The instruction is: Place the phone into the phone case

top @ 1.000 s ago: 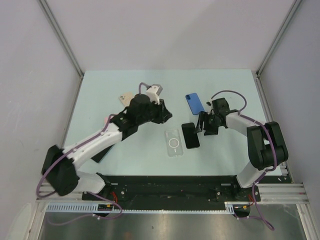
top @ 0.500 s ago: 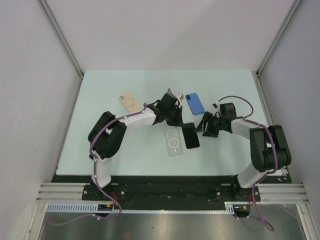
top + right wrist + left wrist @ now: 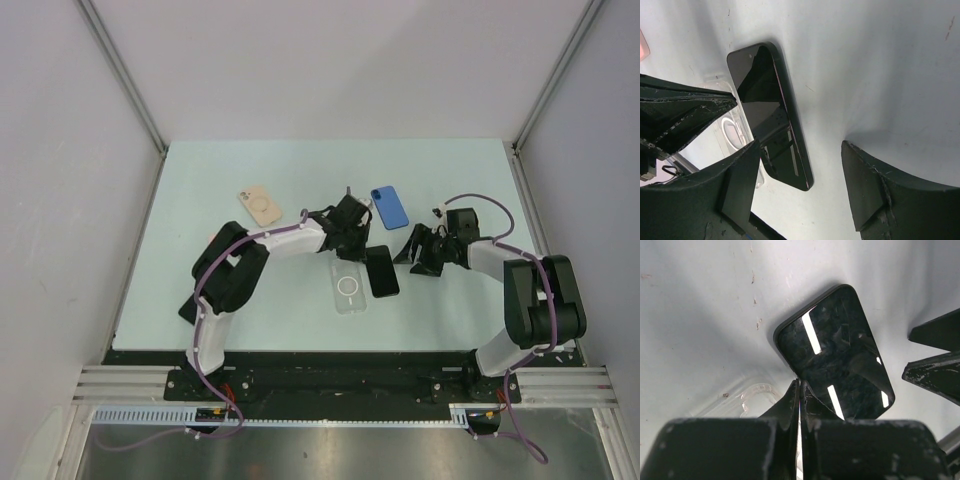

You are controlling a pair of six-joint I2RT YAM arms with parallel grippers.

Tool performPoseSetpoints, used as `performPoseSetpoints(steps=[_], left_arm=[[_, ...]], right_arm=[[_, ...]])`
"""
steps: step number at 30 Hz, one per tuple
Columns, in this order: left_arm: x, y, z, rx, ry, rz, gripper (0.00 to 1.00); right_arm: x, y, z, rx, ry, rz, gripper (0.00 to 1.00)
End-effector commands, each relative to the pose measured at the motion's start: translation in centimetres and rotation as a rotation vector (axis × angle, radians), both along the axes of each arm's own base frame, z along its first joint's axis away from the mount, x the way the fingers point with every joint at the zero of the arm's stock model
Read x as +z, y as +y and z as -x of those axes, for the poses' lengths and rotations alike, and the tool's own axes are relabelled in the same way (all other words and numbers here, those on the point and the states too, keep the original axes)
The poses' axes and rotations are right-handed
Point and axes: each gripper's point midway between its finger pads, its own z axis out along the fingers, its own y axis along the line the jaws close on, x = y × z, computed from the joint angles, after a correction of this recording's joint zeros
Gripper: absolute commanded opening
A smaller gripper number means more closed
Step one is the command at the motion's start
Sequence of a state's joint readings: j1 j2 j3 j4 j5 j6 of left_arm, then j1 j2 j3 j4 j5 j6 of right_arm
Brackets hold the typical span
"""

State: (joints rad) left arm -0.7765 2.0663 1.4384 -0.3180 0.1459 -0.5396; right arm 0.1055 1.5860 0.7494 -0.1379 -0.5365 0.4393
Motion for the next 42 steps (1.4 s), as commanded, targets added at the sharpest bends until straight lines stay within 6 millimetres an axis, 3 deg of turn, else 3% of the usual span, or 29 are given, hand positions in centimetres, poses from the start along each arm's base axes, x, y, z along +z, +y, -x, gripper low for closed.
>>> performPoseSetpoints(steps=[1,6,12,26,42], left_arm=[[0.9,0.1,-1.3,0.016,-0.069,-0.078,0.0],[-0.1,0.5,-1.2,0.024,-0.043,-0.116,0.0],[0.2,0.7,-1.1,0.039,-0.055,-0.129,0.0],[0.0,-2.6,0.0,-0.015,0.025,0.015,0.0],[-0.4,-3.2,2.2,0.009,0.081,0.131,0.0]], right_arm=[[0.7,0.1,0.0,0.015,-0.045,0.018,0.71],[0.2,0.3,0.3,0.021,-0.036,0.025,0.72],[-0.2,1.0,0.3,0.042,-0.037,0.019,0.72],[-1.0,2.9,1.2,0.095,-0.004,-0.037,0.73],[3.4,5.4,-0.1,0.124,-0.096,-0.365,0.7]])
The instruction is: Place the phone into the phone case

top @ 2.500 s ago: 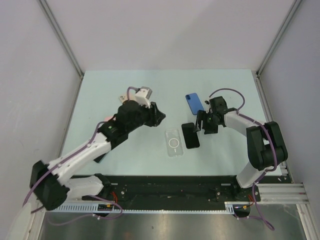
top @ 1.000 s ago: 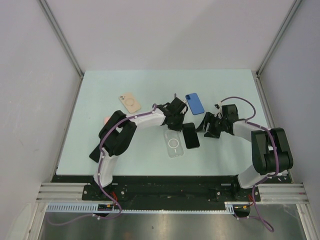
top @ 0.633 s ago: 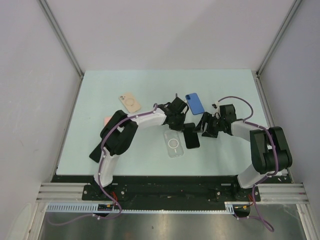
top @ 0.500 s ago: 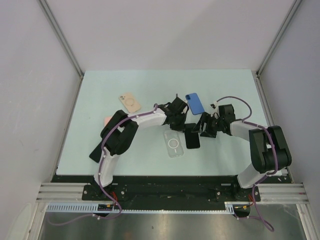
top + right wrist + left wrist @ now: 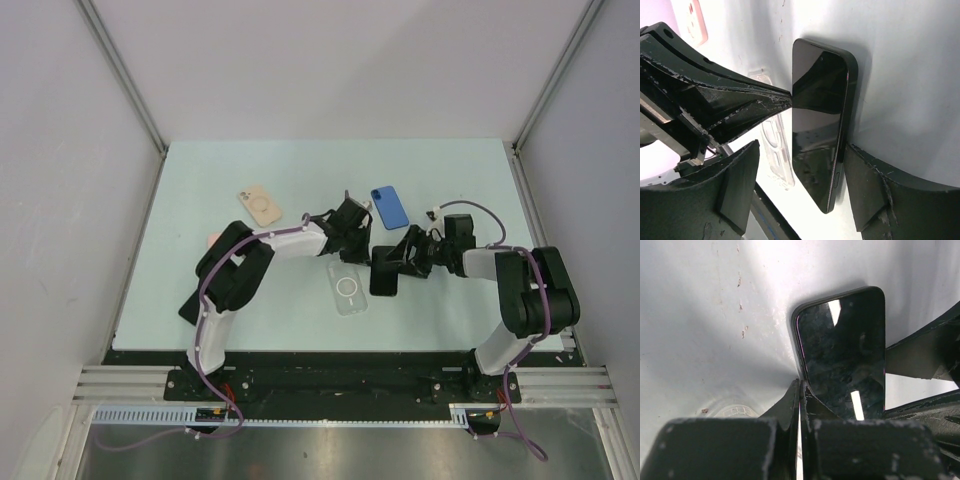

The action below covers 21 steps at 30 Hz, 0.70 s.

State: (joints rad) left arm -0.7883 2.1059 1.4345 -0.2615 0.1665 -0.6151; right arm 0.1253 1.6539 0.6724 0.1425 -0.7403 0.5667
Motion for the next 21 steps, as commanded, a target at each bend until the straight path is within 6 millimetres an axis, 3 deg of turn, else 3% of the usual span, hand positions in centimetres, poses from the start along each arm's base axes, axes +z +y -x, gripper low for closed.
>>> performPoseSetpoints(steps=[1,6,12,15,21], left_arm=[[0.6,-1.8,2.0,-0.026,0.041,0.088,0.0],[0.7,-1.8,2.1,-0.025,0.045,0.093,0.0],[1.5,-1.8,2.2,-0.02,0.037,0.105,0.0],[2.7,-2.1,2.0,-0.025,0.027,0.124,0.0],[6.2,-2.0,0.8,-0.028,-0.051,0.116,0.04]], right_arm=[[2.5,1.6,-0.2,0.049,-0.059,-0.139,0.69],[2.0,0.8,-0.5,0.009,-0.044,-0.142,0.61],[0.2,-1.0,-0.5,-0.066,-0.003,-0.051,0.38],[0.4,-1.8,-0.6,-0.093,-0.024,0.0,0.2],[0.9,-2.5,-0.4,-0.116,-0.039,0.048,0.0]])
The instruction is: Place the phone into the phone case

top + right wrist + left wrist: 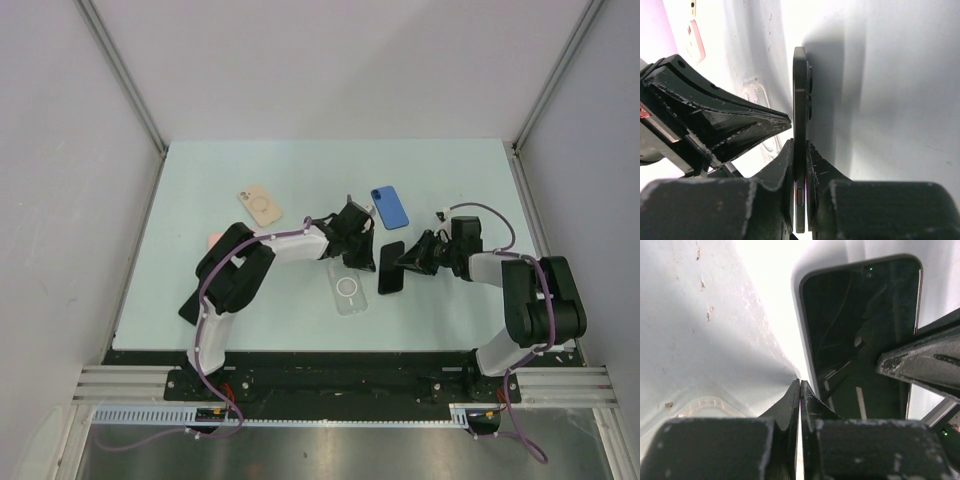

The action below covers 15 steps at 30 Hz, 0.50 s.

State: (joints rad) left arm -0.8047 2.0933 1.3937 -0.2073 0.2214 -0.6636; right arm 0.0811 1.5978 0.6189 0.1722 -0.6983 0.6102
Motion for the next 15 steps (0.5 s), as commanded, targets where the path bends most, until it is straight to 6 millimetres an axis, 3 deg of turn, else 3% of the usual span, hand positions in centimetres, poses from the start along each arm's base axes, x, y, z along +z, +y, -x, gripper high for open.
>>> performPoseSetpoints(steps=[1,3,6,7,9,10,12,13,15], left_arm=[[6.6,-0.7,-0.9,-0.012,-0.103,0.052,0.07],[8.4,-0.1,-1.4,-0.002,-0.157,0.038,0.18],[9.4,1.2,-1.8,0.023,-0.209,0.01,0.32],[10.9,1.7,-1.8,0.033,-0.236,0.02,0.35],[11.2,3.4,-2.0,0.063,-0.269,-0.016,0.43],[12.5,4.1,-2.0,0.076,-0.296,-0.007,0.45],[11.9,5.8,-1.4,0.085,-0.299,-0.035,0.48],[12.6,7.2,-1.8,0.126,-0.329,-0.045,0.48],[10.8,9.0,-1.1,0.144,-0.308,-0.08,0.42]], right_arm=[[0.7,-0.7,-0.1,-0.021,-0.029,0.044,0.0],[1.4,-0.4,0.0,-0.01,-0.047,0.038,0.0],[2.3,0.2,0.4,0.01,-0.07,0.033,0.0],[2.5,0.2,0.4,0.003,-0.075,0.042,0.0],[3.5,0.9,0.6,0.018,-0.104,0.042,0.0],[4.2,1.4,0.7,0.035,-0.123,0.026,0.0],[5.3,2.6,1.0,0.079,-0.163,0.006,0.0],[5.9,3.9,1.7,0.127,-0.181,-0.012,0.0],[6.6,5.2,2.2,0.173,-0.206,-0.025,0.0]])
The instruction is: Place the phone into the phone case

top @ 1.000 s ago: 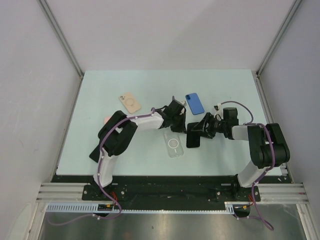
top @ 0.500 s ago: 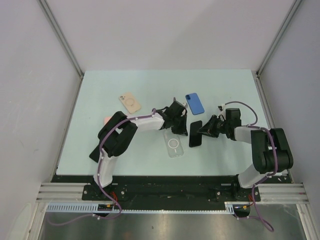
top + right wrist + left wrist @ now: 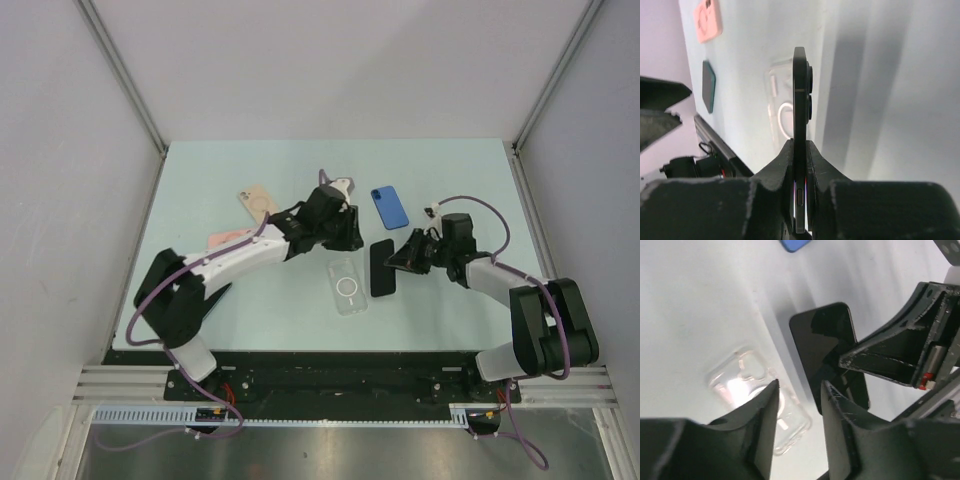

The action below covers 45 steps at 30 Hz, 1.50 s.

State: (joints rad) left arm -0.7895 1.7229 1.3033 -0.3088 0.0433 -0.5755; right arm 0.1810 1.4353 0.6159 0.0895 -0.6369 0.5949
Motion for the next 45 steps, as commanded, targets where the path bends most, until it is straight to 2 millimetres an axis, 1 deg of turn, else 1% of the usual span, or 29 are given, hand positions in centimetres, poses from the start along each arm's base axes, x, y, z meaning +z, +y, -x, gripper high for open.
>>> performPoseSetpoints(steps=[1,2,3,4,5,6,7,8,9,10,11,12,13,14,15,18,19,24,29,33,39,41,45], left_arm=[[-1.2,5.1,-0.3,0.099,-0.037,-0.078,0.38],[-2.2,6.1,0.5,0.108,-0.018,-0.09,0.32],[-2.5,6.6,0.5,0.119,-0.017,-0.083,0.2],[-3.0,7.2,0.6,0.134,-0.004,-0.078,0.15],[-4.0,8.0,1.5,0.137,0.016,-0.084,0.11],[-4.4,8.1,1.6,0.138,0.016,-0.069,0.04],[-4.9,8.4,1.7,0.147,0.028,-0.063,0.02],[-5.9,8.8,2.3,0.146,0.046,-0.071,0.0],[-6.2,8.8,2.2,0.151,0.046,-0.067,0.0],[-6.9,8.7,2.7,0.135,0.071,-0.065,0.0],[-7.2,8.6,2.8,0.131,0.079,-0.065,0.0],[-7.9,8.5,2.9,0.125,0.094,-0.074,0.0],[-8.1,8.5,3.0,0.123,0.1,-0.079,0.0],[-8.3,8.4,2.9,0.12,0.101,-0.08,0.0],[-8.7,8.4,3.0,0.119,0.112,-0.086,0.0],[-9.1,7.9,2.9,0.107,0.119,-0.068,0.0],[-9.4,7.8,3.0,0.106,0.132,-0.065,0.0],[-10.0,7.1,3.4,0.082,0.162,-0.038,0.0],[-10.5,6.5,3.7,0.07,0.184,-0.02,0.0],[-10.9,6.5,3.9,0.074,0.195,-0.014,0.0],[-11.5,7.1,4.5,0.09,0.21,-0.018,0.0],[-11.7,7.7,4.6,0.102,0.208,-0.046,0.0],[-10.7,9.0,4.2,0.13,0.159,-0.087,0.0]], right_arm=[[3.5,4.3,1.5,0.165,-0.117,-0.066,0.0],[3.7,5.0,1.8,0.188,-0.128,-0.066,0.0],[3.7,5.6,2.0,0.203,-0.128,-0.058,0.0],[3.5,6.1,2.2,0.218,-0.122,-0.051,0.0],[3.3,6.8,2.8,0.247,-0.121,-0.042,0.0],[3.5,7.2,2.6,0.254,-0.125,-0.039,0.0],[2.9,7.5,2.7,0.265,-0.107,-0.032,0.0],[2.8,8.0,2.9,0.282,-0.1,-0.032,0.0],[2.9,8.3,2.9,0.298,-0.1,-0.043,0.0],[2.9,8.6,2.9,0.309,-0.103,-0.05,0.0],[2.3,8.9,2.9,0.318,-0.083,-0.047,0.0],[2.1,9.0,2.9,0.323,-0.08,-0.043,0.0],[2.1,9.1,2.6,0.324,-0.079,-0.04,0.0],[1.6,9.2,2.4,0.322,-0.066,-0.035,0.0],[1.6,9.3,2.1,0.318,-0.07,-0.033,0.0],[0.8,9.4,1.6,0.31,-0.049,-0.021,0.0],[0.6,9.5,1.5,0.313,-0.04,-0.023,0.0],[-1.0,9.9,1.8,0.334,0.004,-0.032,0.0],[-2.0,9.9,1.8,0.338,0.022,-0.032,0.0],[-2.6,10.0,1.9,0.343,0.035,-0.031,0.0],[-3.3,10.3,2.3,0.366,0.05,-0.041,0.0],[-3.8,10.1,2.4,0.366,0.058,-0.03,0.0],[-4.0,10.0,2.6,0.373,0.062,-0.021,0.0]])
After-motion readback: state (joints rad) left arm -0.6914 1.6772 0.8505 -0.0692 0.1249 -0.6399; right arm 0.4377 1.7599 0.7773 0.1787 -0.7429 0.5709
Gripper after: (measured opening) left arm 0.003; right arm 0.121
